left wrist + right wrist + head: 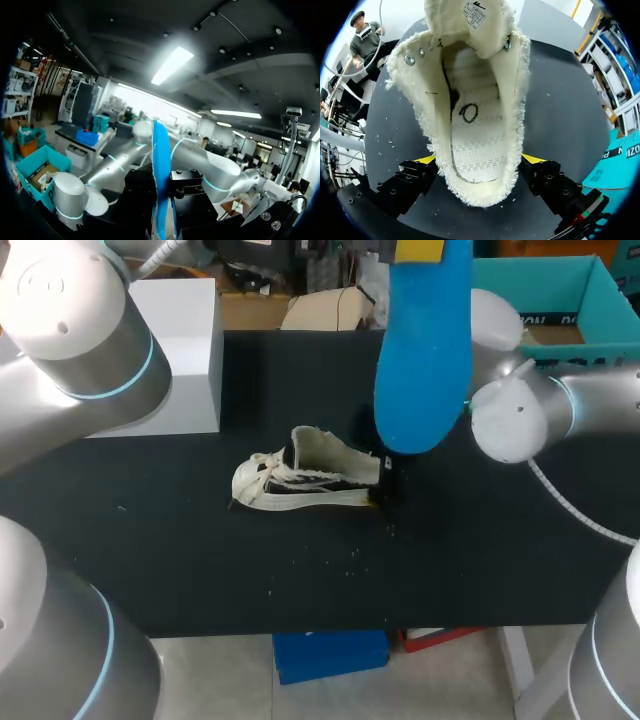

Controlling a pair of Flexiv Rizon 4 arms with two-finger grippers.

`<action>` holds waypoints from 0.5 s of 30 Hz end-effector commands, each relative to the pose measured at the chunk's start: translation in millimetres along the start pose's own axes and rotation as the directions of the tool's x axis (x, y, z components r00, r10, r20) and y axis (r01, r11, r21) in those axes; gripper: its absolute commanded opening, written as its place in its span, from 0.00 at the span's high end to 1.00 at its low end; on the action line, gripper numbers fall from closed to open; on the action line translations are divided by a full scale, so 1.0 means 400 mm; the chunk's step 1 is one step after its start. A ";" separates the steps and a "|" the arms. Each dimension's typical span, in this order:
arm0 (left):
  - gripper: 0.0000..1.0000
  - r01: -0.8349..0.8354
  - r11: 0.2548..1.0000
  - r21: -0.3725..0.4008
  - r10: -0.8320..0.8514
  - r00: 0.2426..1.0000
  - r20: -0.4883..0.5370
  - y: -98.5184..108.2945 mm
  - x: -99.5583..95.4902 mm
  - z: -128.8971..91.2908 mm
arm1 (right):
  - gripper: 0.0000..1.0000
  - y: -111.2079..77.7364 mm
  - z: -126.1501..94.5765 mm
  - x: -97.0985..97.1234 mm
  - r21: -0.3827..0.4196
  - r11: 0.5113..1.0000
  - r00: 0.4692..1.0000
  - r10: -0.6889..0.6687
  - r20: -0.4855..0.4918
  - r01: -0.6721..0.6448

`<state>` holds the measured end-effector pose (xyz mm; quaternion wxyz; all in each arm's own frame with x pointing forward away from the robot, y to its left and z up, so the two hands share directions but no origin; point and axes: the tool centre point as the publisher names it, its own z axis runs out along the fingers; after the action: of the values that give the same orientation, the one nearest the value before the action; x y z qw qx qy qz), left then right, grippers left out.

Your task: Take the shoe out of the shoebox, open the shoe tongue, remove and reinsert the insole, then place the shoe into the shoebox

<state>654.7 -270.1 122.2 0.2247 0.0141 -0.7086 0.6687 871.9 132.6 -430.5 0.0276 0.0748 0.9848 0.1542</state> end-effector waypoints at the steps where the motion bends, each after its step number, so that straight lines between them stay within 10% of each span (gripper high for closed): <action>1: 1.00 0.001 1.000 -0.001 -0.001 1.000 0.003 0.000 0.000 0.003 | 0.00 0.028 -0.013 -0.007 0.290 0.957 1.000 -0.015 -0.006 0.016; 15: 1.00 0.001 1.000 -0.001 -0.001 1.000 0.003 0.000 0.000 0.003 | 0.00 0.066 0.012 -0.001 0.376 0.924 0.997 -0.069 -0.027 0.074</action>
<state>654.6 -269.9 122.2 0.2246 0.0141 -0.7085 0.6688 874.0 151.4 -423.4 0.0165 0.0407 0.9980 0.0465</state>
